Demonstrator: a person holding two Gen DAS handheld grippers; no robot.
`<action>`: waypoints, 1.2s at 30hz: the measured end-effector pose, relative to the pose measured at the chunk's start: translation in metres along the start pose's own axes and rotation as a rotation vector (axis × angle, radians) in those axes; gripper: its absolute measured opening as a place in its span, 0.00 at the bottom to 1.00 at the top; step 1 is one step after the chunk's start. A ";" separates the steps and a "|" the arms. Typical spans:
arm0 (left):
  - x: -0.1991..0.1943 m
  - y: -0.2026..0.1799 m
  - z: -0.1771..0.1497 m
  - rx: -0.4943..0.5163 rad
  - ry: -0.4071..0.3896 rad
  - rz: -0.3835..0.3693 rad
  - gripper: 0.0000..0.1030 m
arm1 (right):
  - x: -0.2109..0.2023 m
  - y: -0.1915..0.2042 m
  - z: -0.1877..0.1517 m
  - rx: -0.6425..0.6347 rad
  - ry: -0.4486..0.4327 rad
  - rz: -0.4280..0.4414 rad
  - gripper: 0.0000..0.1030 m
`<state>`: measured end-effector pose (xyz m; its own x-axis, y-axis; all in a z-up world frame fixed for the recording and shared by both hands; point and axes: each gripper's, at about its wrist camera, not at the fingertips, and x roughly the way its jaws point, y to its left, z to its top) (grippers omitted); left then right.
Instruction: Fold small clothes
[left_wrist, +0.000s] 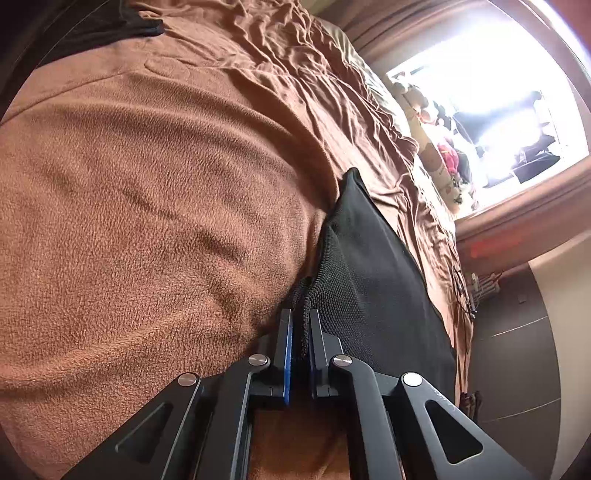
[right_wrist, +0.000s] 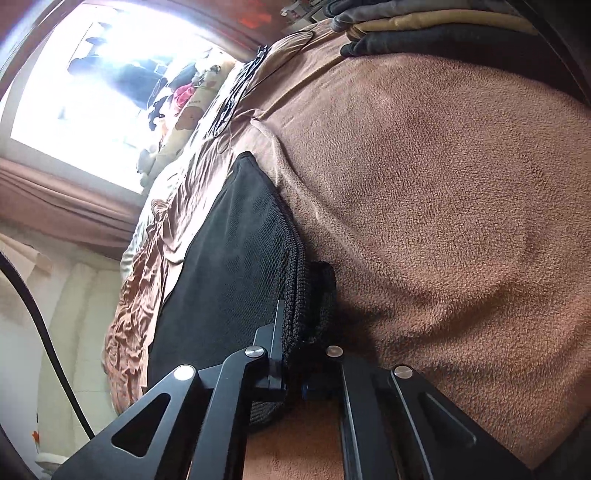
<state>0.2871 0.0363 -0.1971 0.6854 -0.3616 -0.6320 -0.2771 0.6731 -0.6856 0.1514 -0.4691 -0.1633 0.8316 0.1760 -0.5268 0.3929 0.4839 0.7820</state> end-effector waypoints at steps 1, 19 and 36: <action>-0.002 -0.002 0.001 0.009 -0.002 -0.001 0.06 | -0.001 0.003 -0.001 -0.001 0.001 0.004 0.01; -0.065 0.034 0.008 0.015 -0.039 -0.011 0.06 | -0.012 0.023 -0.027 -0.109 0.083 0.046 0.01; -0.119 0.073 -0.015 0.002 -0.054 -0.004 0.06 | -0.030 0.022 -0.053 -0.184 0.100 0.039 0.00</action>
<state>0.1747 0.1189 -0.1778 0.7221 -0.3287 -0.6087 -0.2730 0.6731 -0.6873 0.1147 -0.4180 -0.1479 0.7980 0.2774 -0.5350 0.2754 0.6217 0.7332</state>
